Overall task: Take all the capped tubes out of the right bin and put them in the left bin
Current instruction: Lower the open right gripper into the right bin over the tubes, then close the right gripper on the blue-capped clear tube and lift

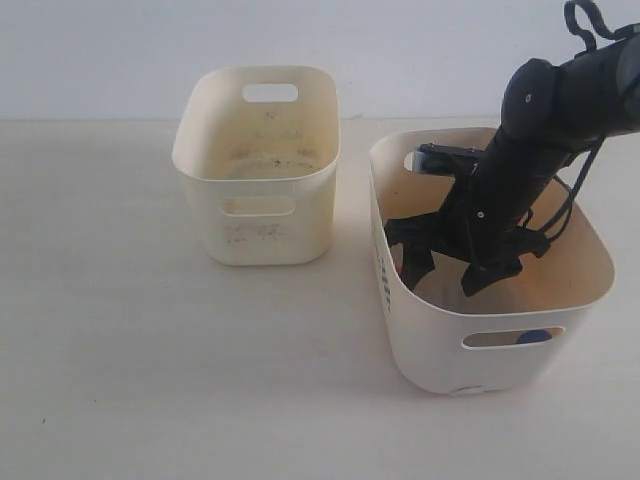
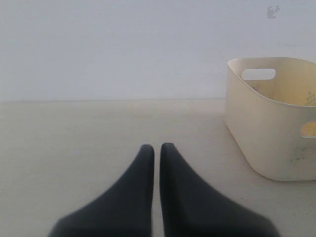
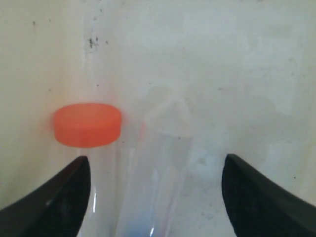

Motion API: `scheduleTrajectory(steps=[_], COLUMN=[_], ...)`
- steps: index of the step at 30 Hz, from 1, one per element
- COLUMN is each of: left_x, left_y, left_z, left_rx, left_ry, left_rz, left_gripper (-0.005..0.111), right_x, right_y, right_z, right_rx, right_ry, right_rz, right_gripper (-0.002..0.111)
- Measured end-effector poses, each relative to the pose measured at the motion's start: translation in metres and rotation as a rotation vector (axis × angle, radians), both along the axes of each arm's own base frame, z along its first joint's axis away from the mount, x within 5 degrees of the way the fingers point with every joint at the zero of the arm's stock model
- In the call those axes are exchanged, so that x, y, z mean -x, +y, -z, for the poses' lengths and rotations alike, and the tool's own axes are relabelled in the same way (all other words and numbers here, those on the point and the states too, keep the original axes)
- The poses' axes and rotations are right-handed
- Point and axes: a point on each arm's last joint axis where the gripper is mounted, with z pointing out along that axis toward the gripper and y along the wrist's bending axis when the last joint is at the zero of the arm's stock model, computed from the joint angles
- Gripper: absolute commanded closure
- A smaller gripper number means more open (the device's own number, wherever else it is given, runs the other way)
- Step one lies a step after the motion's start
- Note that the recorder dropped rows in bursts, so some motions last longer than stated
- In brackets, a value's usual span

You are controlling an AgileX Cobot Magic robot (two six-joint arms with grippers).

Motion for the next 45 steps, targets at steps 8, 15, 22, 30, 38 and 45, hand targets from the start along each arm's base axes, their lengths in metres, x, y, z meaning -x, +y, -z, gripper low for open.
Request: scheduleTrajectory(steps=[8, 15, 22, 30, 38, 45], left_x=[0.0, 0.0, 0.0, 0.0, 0.0, 0.0], left_y=[0.0, 0.0, 0.0, 0.0, 0.0, 0.0], left_z=[0.0, 0.0, 0.0, 0.0, 0.0, 0.0], left_rx=[0.0, 0.0, 0.0, 0.0, 0.0, 0.0], left_ry=[0.0, 0.0, 0.0, 0.0, 0.0, 0.0], left_rz=[0.0, 0.0, 0.0, 0.0, 0.0, 0.0], left_gripper=[0.103, 0.103, 0.103, 0.103, 0.103, 0.103], right_x=[-0.001, -0.002, -0.004, -0.004, -0.004, -0.004], right_y=[0.001, 0.002, -0.004, -0.004, -0.004, -0.004], right_z=[0.006, 0.009, 0.017, 0.017, 0.017, 0.015], right_rx=[0.003, -0.004, 0.068, 0.082, 0.083, 0.083], right_ry=[0.013, 0.022, 0.02, 0.012, 0.012, 0.009], right_rz=[0.003, 0.01, 0.002, -0.005, -0.004, -0.001], right_gripper=[0.038, 0.038, 0.063, 0.08, 0.087, 0.108])
